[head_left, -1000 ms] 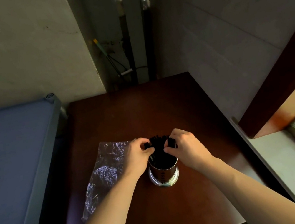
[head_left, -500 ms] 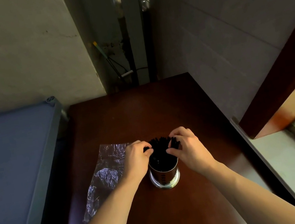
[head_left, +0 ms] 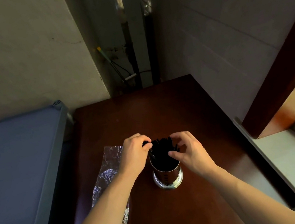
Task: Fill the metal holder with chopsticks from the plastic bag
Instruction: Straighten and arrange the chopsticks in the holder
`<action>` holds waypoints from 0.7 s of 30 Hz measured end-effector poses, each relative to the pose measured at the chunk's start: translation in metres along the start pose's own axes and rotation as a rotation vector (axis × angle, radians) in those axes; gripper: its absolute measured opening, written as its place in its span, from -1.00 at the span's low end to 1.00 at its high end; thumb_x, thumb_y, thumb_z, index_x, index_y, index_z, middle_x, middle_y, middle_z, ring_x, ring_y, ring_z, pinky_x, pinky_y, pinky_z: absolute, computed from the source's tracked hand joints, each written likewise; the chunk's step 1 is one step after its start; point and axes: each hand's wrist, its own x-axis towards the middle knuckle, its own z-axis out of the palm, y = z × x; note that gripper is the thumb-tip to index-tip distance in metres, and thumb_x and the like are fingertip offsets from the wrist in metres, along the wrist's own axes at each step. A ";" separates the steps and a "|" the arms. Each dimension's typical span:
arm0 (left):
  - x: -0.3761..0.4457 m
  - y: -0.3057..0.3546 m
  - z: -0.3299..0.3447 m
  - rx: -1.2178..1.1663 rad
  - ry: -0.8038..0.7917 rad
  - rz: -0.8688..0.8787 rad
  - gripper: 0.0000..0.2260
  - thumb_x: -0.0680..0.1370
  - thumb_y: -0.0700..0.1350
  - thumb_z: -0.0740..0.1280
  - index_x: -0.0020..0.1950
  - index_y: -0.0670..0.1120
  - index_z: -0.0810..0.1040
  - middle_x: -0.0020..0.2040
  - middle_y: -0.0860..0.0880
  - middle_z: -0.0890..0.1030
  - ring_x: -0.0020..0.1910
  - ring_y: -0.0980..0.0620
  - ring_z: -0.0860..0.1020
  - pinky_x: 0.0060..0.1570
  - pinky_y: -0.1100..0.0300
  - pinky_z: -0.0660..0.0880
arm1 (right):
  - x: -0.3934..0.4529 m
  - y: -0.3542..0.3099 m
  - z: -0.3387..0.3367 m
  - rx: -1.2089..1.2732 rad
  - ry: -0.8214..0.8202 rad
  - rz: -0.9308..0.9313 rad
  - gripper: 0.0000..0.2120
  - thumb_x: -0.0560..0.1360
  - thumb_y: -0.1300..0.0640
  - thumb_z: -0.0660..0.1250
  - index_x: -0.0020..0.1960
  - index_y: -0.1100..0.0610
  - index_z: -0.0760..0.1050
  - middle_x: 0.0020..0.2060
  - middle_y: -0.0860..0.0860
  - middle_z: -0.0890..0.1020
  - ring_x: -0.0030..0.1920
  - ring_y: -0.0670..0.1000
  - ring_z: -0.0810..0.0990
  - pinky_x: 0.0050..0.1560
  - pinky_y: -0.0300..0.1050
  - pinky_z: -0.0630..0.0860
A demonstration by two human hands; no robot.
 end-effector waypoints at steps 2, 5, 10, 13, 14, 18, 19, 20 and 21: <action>0.003 0.002 -0.008 0.009 0.008 0.017 -0.93 0.52 -0.21 0.48 -0.02 -0.12 0.73 -0.23 0.09 0.54 -0.38 0.23 0.43 -0.41 0.45 0.36 | -0.002 -0.003 -0.002 0.029 0.045 -0.012 -0.50 0.50 -0.06 0.47 0.38 -0.11 0.39 0.24 -0.19 0.41 0.17 -0.22 0.47 -0.03 -0.39 0.42; 0.008 0.006 -0.026 -0.001 0.001 0.027 -0.93 0.51 -0.20 0.48 -0.03 -0.09 0.73 -0.26 0.18 0.51 -0.36 0.23 0.49 -0.39 0.46 0.35 | -0.003 -0.012 -0.006 0.073 0.124 -0.039 -0.49 0.50 -0.10 0.45 0.39 -0.12 0.39 0.26 -0.20 0.40 0.20 -0.26 0.44 -0.02 -0.33 0.45; 0.018 0.013 -0.063 -0.138 0.074 -0.029 -0.91 0.48 -0.20 0.50 -0.10 -0.01 0.74 -0.42 0.16 0.54 -0.49 0.26 0.56 -0.43 0.48 0.38 | -0.006 -0.029 -0.015 0.135 0.165 -0.054 -0.55 0.52 -0.17 0.40 0.36 -0.13 0.41 0.19 -0.22 0.45 0.15 -0.17 0.51 -0.05 -0.29 0.47; 0.023 0.008 -0.087 -0.256 0.130 -0.078 -0.85 0.48 -0.17 0.50 -0.17 0.10 0.73 -0.49 0.08 0.59 -0.55 0.24 0.52 -0.47 0.44 0.41 | -0.009 -0.038 -0.020 0.162 0.189 -0.052 -0.54 0.53 -0.24 0.35 0.36 -0.10 0.43 0.23 -0.17 0.50 0.18 -0.20 0.51 -0.02 -0.26 0.49; 0.024 0.005 -0.095 -0.296 0.145 -0.092 -0.83 0.49 -0.16 0.50 -0.18 0.13 0.72 -0.49 0.05 0.61 -0.55 0.22 0.50 -0.46 0.39 0.43 | -0.010 -0.042 -0.021 0.195 0.192 -0.040 -0.53 0.52 -0.26 0.34 0.36 -0.10 0.43 0.24 -0.17 0.51 0.20 -0.18 0.53 0.01 -0.20 0.53; 0.024 -0.003 -0.118 -0.474 0.224 -0.119 -0.80 0.51 -0.19 0.48 -0.16 0.13 0.72 -0.45 0.02 0.63 -0.49 0.14 0.52 -0.42 0.28 0.49 | -0.013 -0.053 -0.023 0.314 0.164 0.041 -0.25 0.37 -0.46 0.31 0.45 -0.13 0.33 0.37 -0.19 0.47 0.27 -0.14 0.53 0.19 -0.03 0.57; 0.022 -0.003 -0.121 -0.535 0.241 -0.124 -0.79 0.51 -0.22 0.47 -0.16 0.12 0.73 -0.44 0.01 0.64 -0.47 0.13 0.54 -0.43 0.29 0.49 | -0.014 -0.055 -0.023 0.357 0.134 0.071 -0.14 0.31 -0.52 0.33 0.49 -0.14 0.27 0.41 -0.16 0.43 0.30 -0.11 0.53 0.22 0.00 0.57; 0.021 -0.003 -0.122 -0.603 0.250 -0.132 -0.78 0.52 -0.25 0.47 -0.16 0.09 0.73 -0.42 0.01 0.65 -0.44 0.12 0.55 -0.43 0.30 0.49 | -0.013 -0.058 -0.021 0.421 0.098 0.109 -0.02 0.24 -0.56 0.35 0.53 -0.14 0.20 0.44 -0.12 0.40 0.31 -0.06 0.53 0.24 0.06 0.58; 0.020 -0.002 -0.121 -0.678 0.254 -0.148 -0.78 0.52 -0.28 0.46 -0.15 0.06 0.73 -0.39 0.01 0.66 -0.42 0.11 0.56 -0.43 0.29 0.49 | -0.013 -0.061 -0.020 0.508 0.061 0.152 0.07 0.19 -0.56 0.40 0.56 -0.17 0.14 0.46 -0.08 0.37 0.31 -0.01 0.54 0.23 0.09 0.60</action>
